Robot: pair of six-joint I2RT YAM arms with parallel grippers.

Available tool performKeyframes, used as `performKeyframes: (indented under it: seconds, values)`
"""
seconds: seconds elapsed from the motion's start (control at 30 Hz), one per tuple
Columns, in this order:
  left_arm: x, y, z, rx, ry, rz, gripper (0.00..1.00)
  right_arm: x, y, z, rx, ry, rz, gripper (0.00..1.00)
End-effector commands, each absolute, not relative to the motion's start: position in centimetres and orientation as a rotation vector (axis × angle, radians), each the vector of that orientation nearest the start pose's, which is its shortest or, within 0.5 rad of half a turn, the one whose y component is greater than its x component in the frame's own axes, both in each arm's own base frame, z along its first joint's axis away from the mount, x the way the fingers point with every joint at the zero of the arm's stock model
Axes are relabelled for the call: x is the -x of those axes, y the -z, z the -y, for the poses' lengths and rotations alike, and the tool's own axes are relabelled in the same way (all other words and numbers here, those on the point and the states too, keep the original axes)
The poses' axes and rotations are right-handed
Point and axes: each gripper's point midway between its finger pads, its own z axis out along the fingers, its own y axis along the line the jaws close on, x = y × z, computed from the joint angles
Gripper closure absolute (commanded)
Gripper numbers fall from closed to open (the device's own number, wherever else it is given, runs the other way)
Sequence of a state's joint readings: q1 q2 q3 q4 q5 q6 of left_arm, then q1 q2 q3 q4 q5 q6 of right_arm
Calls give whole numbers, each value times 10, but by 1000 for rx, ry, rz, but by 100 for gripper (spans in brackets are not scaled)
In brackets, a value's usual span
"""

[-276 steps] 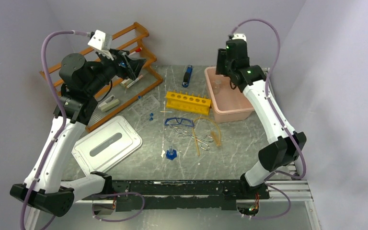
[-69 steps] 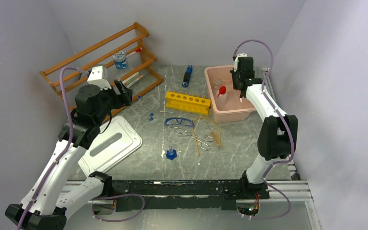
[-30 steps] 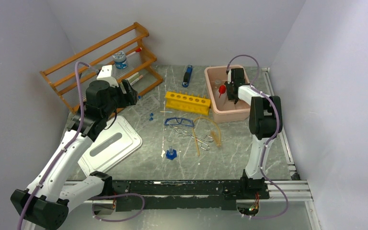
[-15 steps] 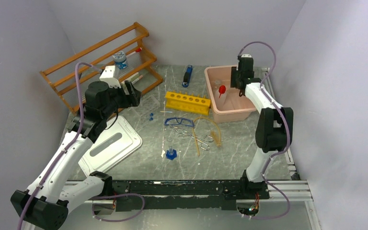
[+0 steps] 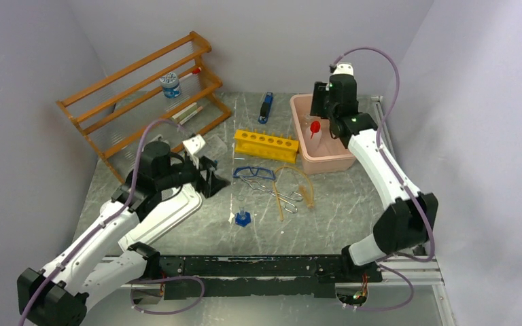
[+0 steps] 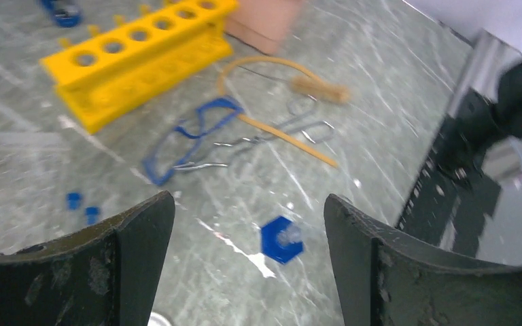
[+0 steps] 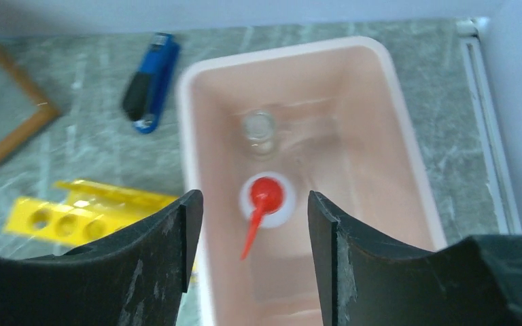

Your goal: Organize the chemistry lab equipment

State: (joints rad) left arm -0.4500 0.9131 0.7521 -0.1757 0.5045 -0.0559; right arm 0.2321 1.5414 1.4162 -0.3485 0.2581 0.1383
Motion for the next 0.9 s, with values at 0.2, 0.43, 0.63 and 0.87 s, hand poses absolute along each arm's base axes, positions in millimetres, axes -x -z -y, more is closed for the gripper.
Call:
performKeyframes:
  seconds: [0.2, 0.43, 0.63, 0.87]
  values:
    - [-181, -210, 246, -1062, 986, -1500, 18, -391, -300, -123, 12, -225, -1966, 37]
    - [-176, -190, 265, -1065, 1030, -1487, 20, -360, -290, -163, 43, -503, -1953, 36]
    - [-170, -172, 281, -1123, 1049, -1493, 24, -349, -278, -178, 59, -605, -1975, 36]
    - [-187, -159, 293, -1136, 953, -1522, 37, -345, -279, -175, 74, -593, -1952, 37]
